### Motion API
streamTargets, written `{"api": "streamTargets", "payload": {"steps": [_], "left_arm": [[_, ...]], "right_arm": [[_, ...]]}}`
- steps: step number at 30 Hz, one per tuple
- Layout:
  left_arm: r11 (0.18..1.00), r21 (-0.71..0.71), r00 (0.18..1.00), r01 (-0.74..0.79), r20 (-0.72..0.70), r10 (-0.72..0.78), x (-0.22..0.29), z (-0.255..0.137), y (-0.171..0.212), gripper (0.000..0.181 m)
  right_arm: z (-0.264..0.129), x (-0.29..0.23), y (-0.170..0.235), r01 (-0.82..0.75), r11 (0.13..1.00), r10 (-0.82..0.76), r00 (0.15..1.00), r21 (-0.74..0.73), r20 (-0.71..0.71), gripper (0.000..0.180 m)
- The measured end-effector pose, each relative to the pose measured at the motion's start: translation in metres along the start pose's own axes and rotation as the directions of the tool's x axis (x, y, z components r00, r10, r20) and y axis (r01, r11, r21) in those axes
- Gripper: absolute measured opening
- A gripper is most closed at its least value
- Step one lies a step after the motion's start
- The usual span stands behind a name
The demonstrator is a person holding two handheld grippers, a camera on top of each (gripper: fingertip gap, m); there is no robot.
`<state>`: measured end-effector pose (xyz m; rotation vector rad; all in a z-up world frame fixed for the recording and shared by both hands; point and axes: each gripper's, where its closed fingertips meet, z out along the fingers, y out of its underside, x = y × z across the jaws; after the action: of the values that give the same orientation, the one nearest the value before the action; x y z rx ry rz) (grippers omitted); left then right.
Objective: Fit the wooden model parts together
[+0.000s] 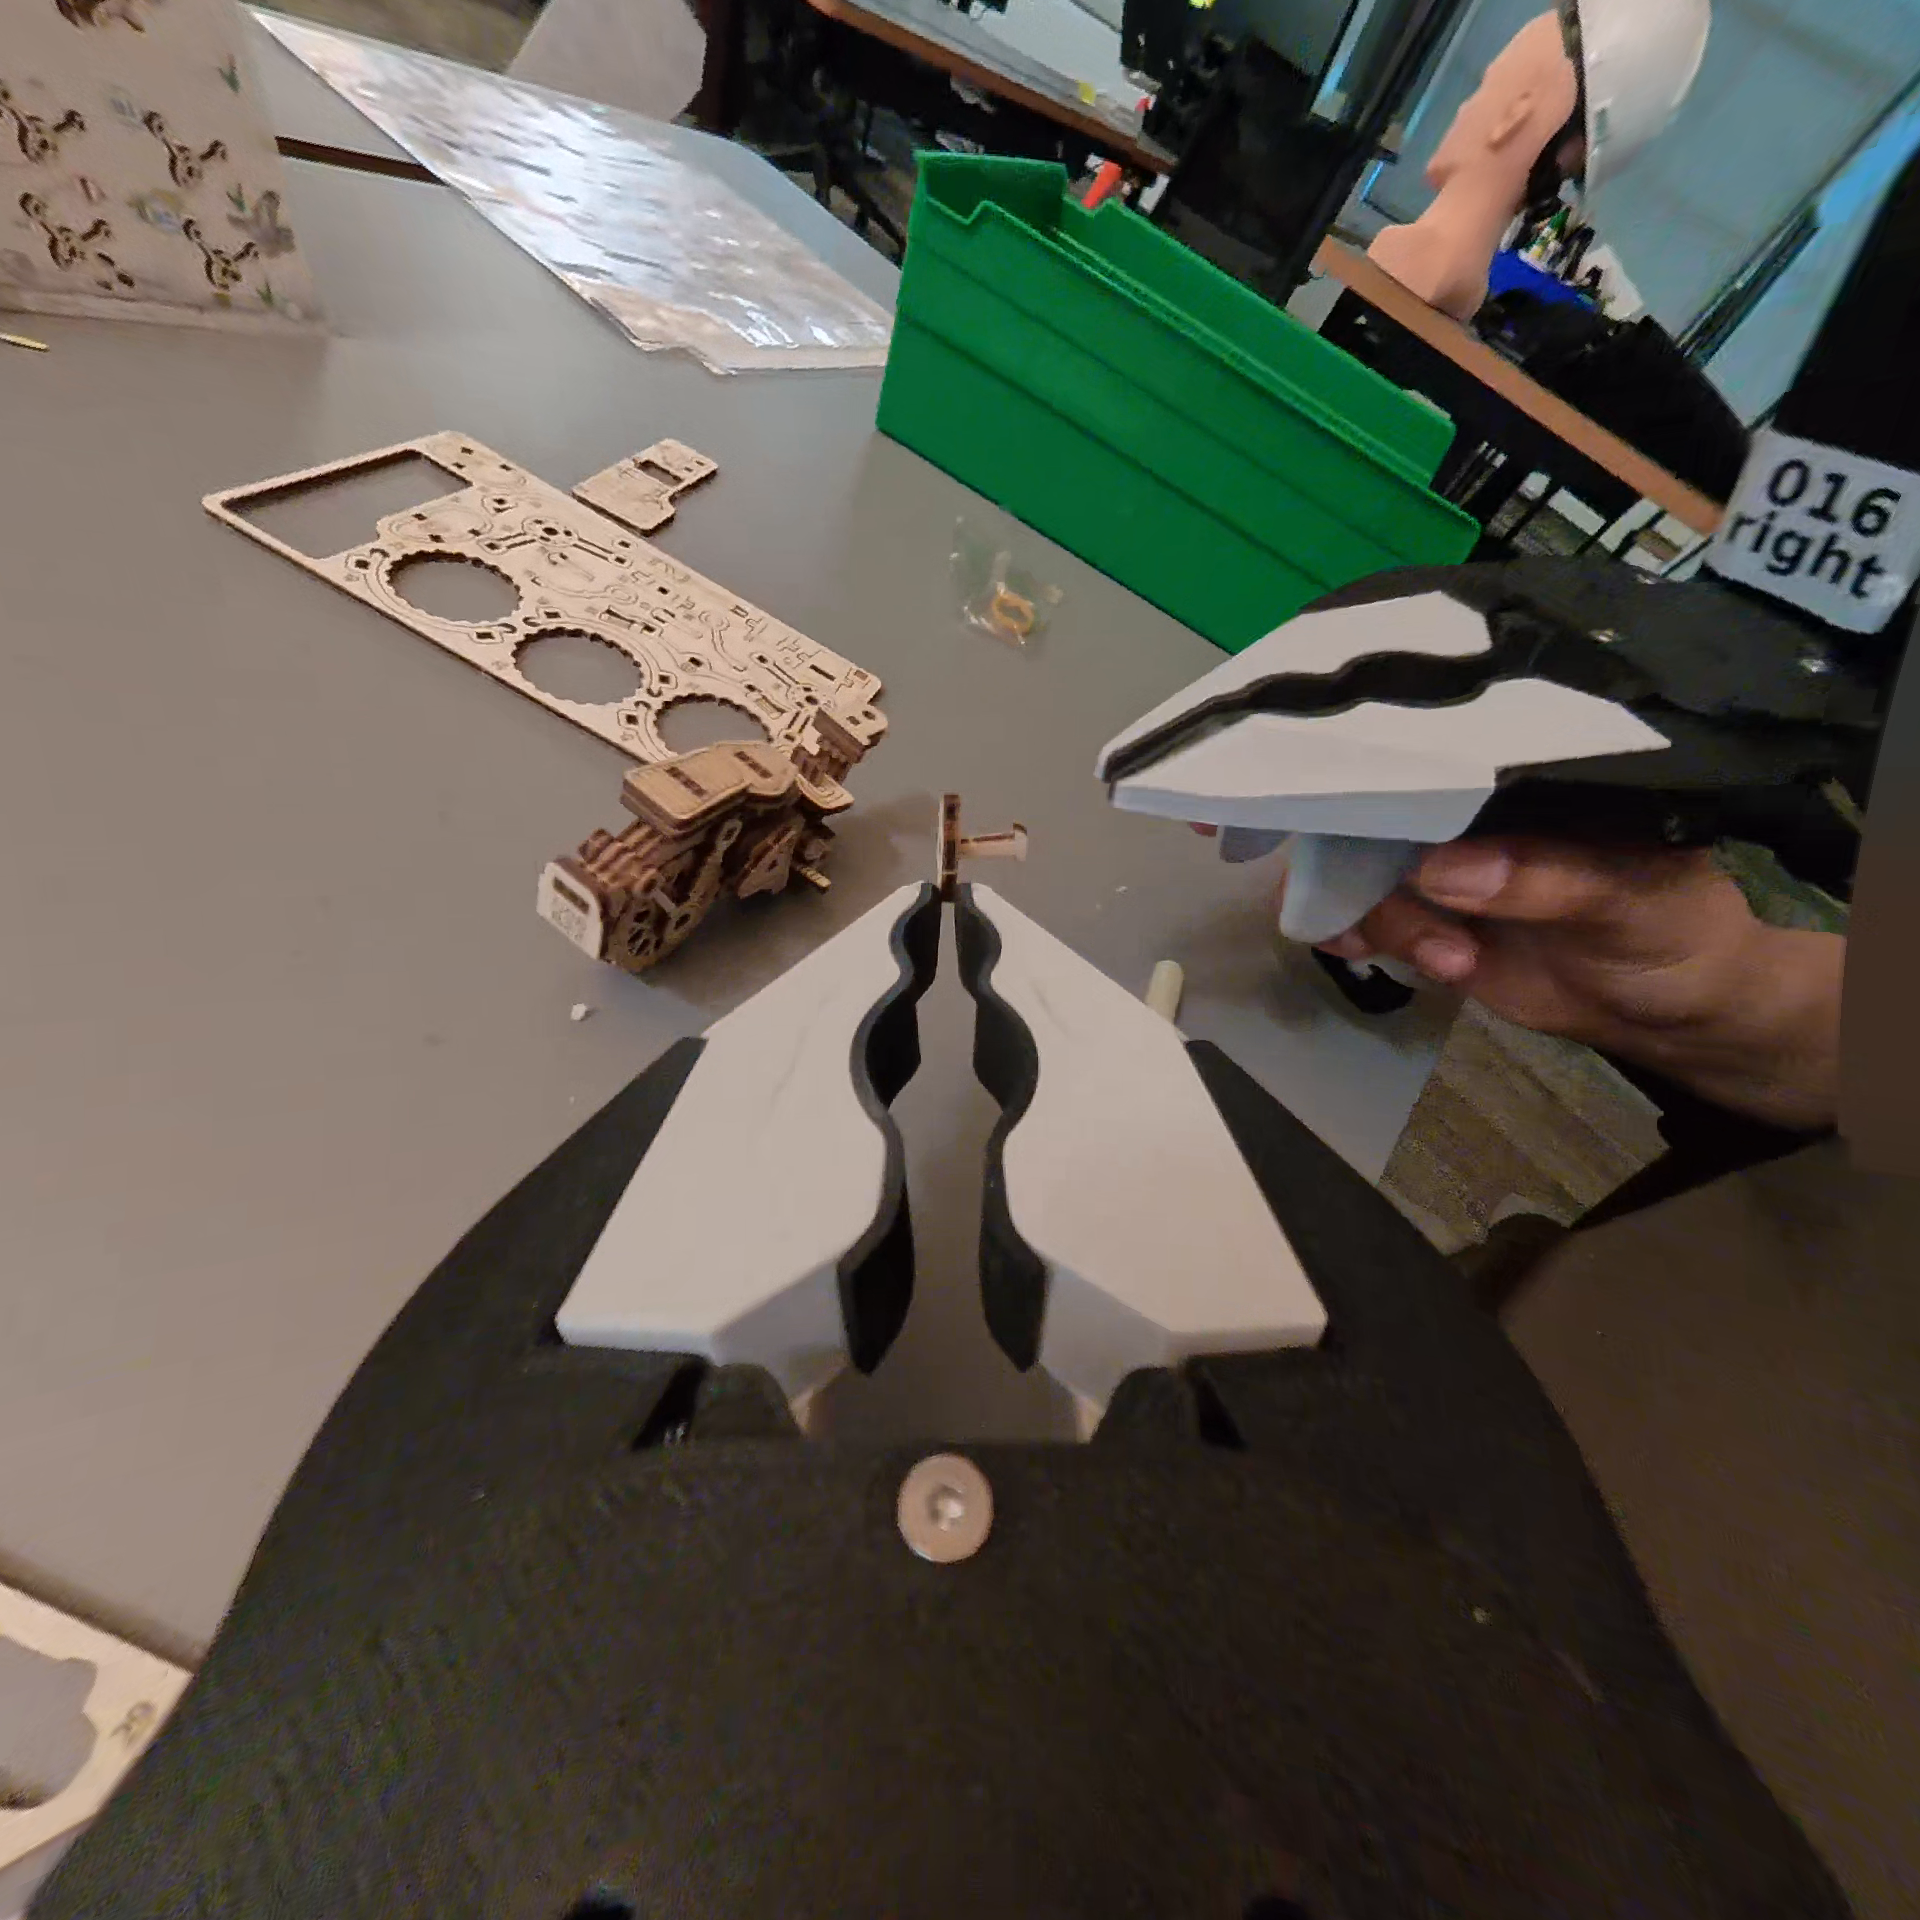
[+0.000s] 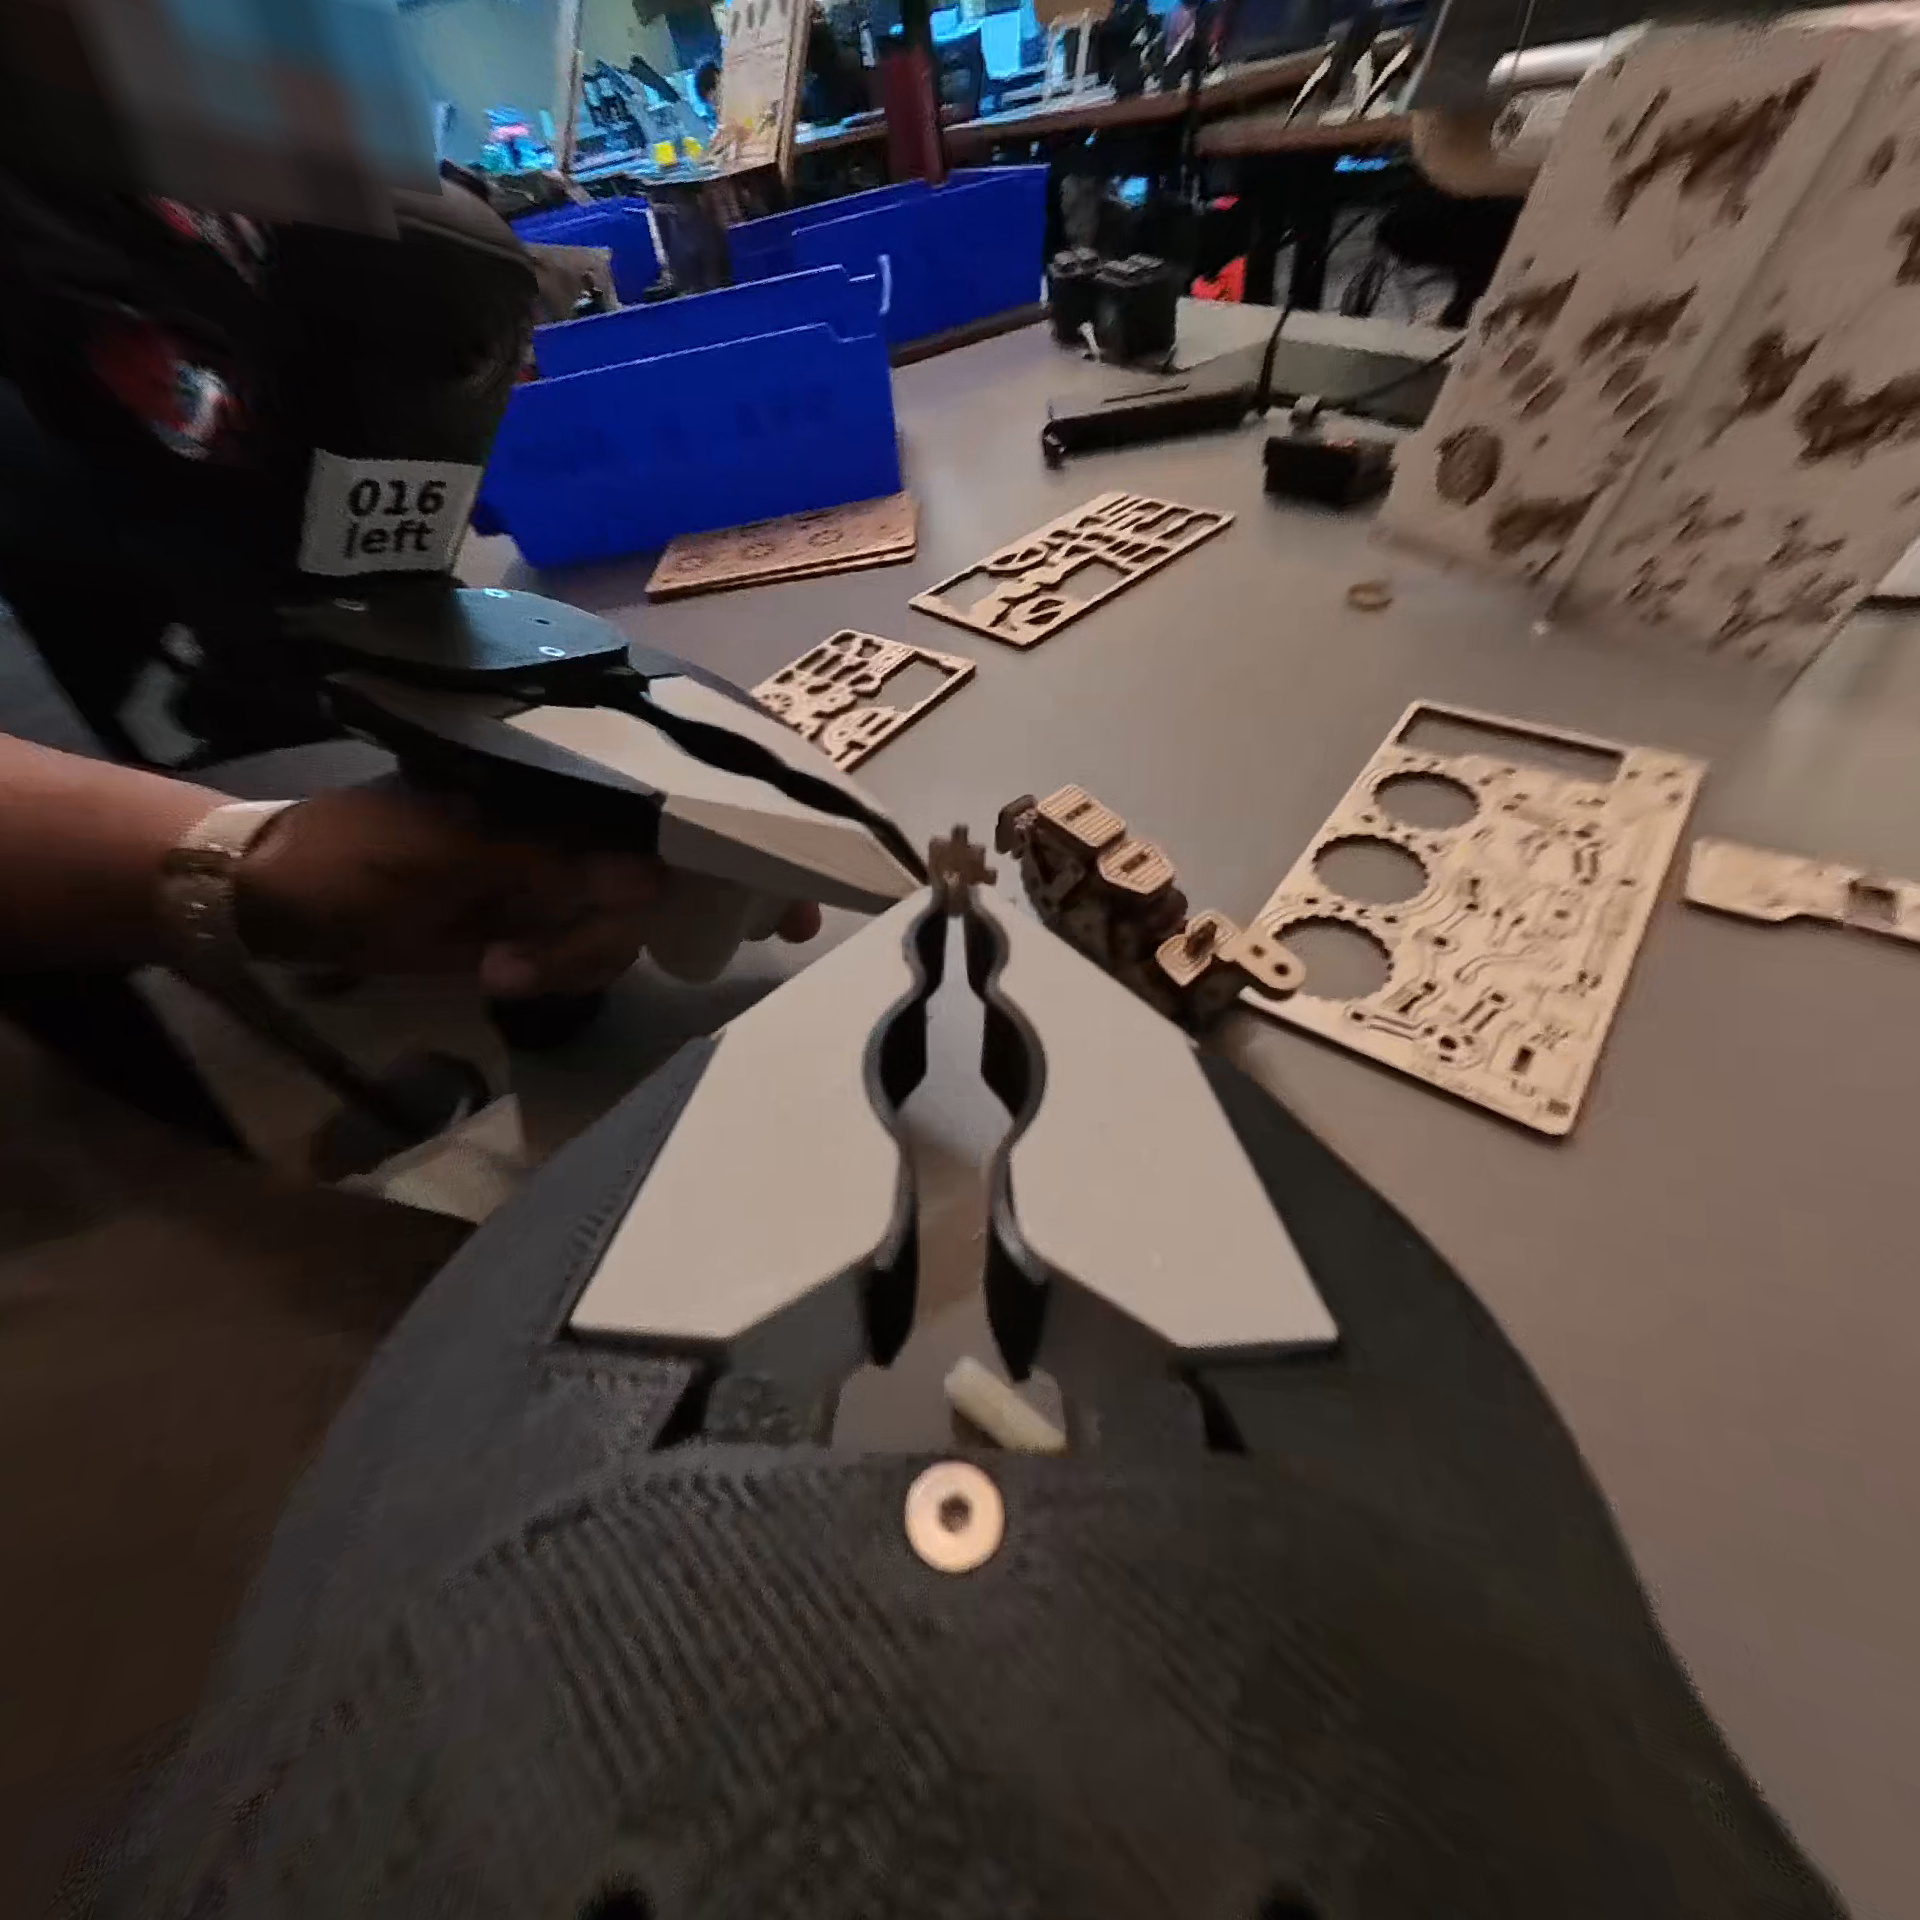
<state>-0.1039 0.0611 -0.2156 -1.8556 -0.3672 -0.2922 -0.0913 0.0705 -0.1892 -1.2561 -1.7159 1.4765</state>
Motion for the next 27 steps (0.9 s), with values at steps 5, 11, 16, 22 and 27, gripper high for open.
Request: {"api": "streamTargets", "payload": {"steps": [5, 11, 16, 22, 27], "left_arm": [[0.999, -0.027, 1.0, 0.024, 0.004, -0.024, 0.007, 0.003, 0.006, 0.0], [0.999, -0.016, 0.999, 0.048, 0.007, -0.047, 0.011, 0.002, 0.005, 0.0], [0.999, -0.004, 0.999, 0.052, 0.003, -0.052, 0.012, 0.0, 0.003, 0.0], [0.999, -0.007, 0.999, 0.052, 0.001, -0.052, 0.012, 0.0, 0.004, 0.0], [0.999, 0.008, 0.998, 0.052, -0.02, -0.051, 0.014, -0.001, 0.002, 0.0]], "right_arm": [[0.009, -0.007, 0.004, 0.041, 0.999, -0.041, 0.999, -0.03, -0.023, 0.009], [0.012, -0.006, 0.013, 0.051, 0.995, -0.055, 0.998, -0.08, -0.04, 0.008], [0.012, -0.007, 0.013, 0.066, 0.995, -0.07, 0.997, -0.079, -0.043, 0.005], [0.013, -0.008, 0.013, 0.078, 0.993, -0.082, 0.996, -0.084, -0.046, 0.002], [0.012, -0.007, 0.011, 0.05, 0.996, -0.053, 0.998, -0.076, -0.039, 0.001]]}}
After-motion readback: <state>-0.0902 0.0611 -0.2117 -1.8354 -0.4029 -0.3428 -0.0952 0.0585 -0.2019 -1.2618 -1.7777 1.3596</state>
